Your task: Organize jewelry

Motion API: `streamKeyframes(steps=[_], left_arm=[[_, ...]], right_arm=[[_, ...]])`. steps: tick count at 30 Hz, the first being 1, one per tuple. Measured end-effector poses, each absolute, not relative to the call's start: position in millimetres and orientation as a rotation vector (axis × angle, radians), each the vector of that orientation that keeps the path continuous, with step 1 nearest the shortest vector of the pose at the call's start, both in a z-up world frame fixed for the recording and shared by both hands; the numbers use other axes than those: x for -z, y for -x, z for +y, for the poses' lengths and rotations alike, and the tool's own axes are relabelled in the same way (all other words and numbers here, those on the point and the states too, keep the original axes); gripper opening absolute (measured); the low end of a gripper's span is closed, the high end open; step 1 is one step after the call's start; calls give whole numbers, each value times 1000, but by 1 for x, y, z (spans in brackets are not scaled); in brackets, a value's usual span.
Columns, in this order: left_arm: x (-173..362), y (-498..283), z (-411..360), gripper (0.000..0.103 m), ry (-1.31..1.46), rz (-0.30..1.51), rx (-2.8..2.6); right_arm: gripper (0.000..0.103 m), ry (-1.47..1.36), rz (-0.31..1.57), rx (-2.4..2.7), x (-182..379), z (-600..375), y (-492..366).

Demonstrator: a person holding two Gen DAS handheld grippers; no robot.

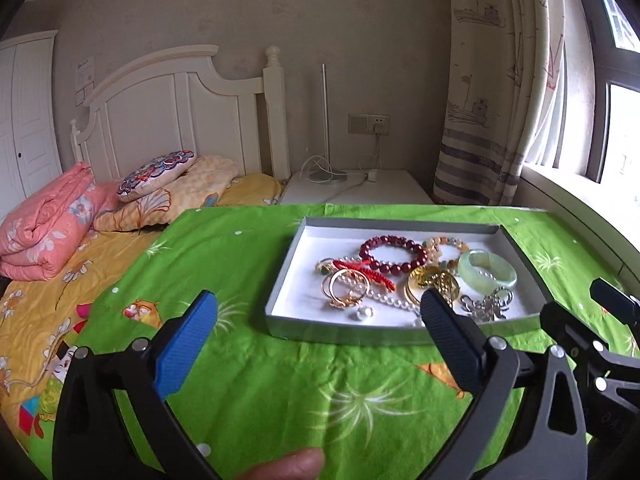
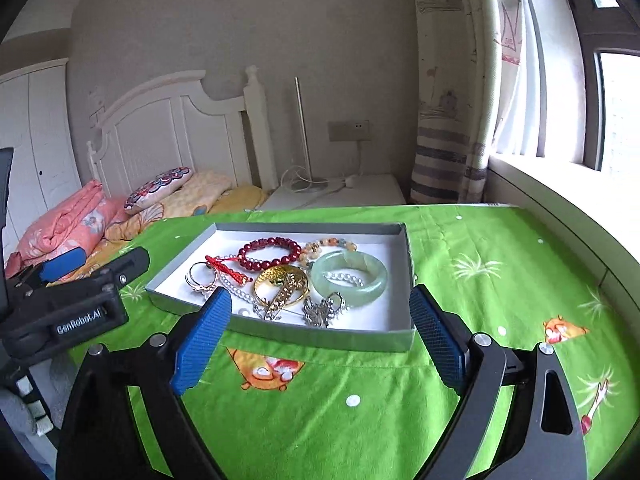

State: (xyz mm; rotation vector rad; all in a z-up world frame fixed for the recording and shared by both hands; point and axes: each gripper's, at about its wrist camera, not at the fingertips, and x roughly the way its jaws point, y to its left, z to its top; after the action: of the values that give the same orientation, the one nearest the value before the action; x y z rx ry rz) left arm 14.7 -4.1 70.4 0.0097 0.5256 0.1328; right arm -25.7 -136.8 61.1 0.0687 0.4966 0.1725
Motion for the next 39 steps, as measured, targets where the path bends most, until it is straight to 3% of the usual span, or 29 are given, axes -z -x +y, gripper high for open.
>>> streamKeyframes(steps=[11, 39], left_arm=[[-48, -27, 7, 100, -3, 600, -142], [-43, -29, 6, 100, 21, 615, -102]], right_arm=[[87, -45, 635, -49, -39, -134, 9], [87, -47, 594, -67, -42, -134, 16]])
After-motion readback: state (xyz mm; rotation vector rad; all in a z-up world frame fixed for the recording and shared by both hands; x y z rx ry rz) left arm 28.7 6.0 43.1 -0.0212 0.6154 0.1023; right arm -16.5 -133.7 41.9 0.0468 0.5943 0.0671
